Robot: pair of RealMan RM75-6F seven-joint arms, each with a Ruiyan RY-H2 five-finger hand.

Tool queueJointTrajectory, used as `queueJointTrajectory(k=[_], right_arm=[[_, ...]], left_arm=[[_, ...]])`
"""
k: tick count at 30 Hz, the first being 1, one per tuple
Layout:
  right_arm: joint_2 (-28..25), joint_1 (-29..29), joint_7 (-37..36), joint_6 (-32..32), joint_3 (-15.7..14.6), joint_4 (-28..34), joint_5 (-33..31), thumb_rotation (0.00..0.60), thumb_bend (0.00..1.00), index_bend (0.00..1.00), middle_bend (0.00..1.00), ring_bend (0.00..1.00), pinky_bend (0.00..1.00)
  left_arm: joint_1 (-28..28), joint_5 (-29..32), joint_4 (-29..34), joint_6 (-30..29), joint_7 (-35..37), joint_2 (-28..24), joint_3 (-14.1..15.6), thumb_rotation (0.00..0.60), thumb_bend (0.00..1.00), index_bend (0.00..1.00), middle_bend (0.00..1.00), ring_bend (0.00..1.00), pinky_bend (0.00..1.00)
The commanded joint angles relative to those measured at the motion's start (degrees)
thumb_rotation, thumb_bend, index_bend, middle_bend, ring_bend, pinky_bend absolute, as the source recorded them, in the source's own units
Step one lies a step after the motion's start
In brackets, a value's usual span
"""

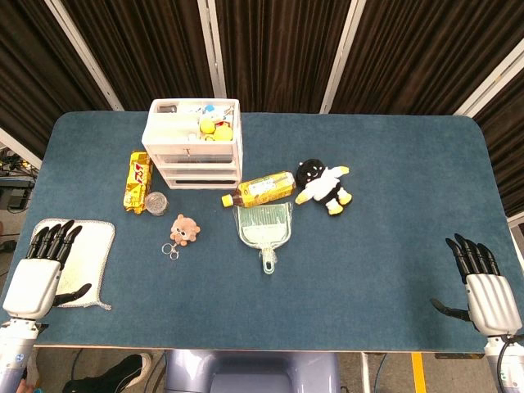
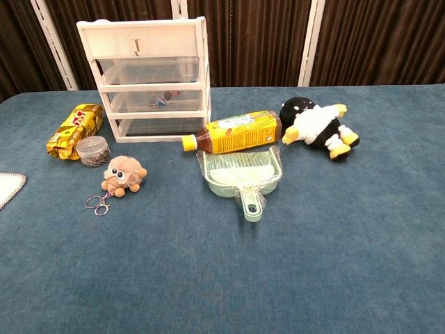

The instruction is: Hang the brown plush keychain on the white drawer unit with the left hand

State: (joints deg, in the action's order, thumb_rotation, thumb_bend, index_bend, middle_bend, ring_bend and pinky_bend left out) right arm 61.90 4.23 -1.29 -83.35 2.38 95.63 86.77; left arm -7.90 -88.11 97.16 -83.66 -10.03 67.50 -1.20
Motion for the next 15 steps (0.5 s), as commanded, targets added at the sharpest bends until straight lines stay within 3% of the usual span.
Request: queueJointTrajectory(k=[1,15], right_arm=[[-0.01,0.04,-0.06,0.07,0.02,-0.02,-0.03,0.600,0.00,0.00,0.00,0.00,0.00],[0.04,0.12,0.14,0.20,-0.02,0.09,0.02,0.600,0.00,0.00,0.00,0.00,0.00]], left_arm=[[0.01,0.06,-0.05,-0.06,-0.06,0.06,-0.07,0.600,0.08,0.00,0.00,0.00,0.00],[-0.10,0.38,-0.27,0.19,0.13,0.08,-0.23,0.600,0.08,0.00,0.00,0.00,0.00]])
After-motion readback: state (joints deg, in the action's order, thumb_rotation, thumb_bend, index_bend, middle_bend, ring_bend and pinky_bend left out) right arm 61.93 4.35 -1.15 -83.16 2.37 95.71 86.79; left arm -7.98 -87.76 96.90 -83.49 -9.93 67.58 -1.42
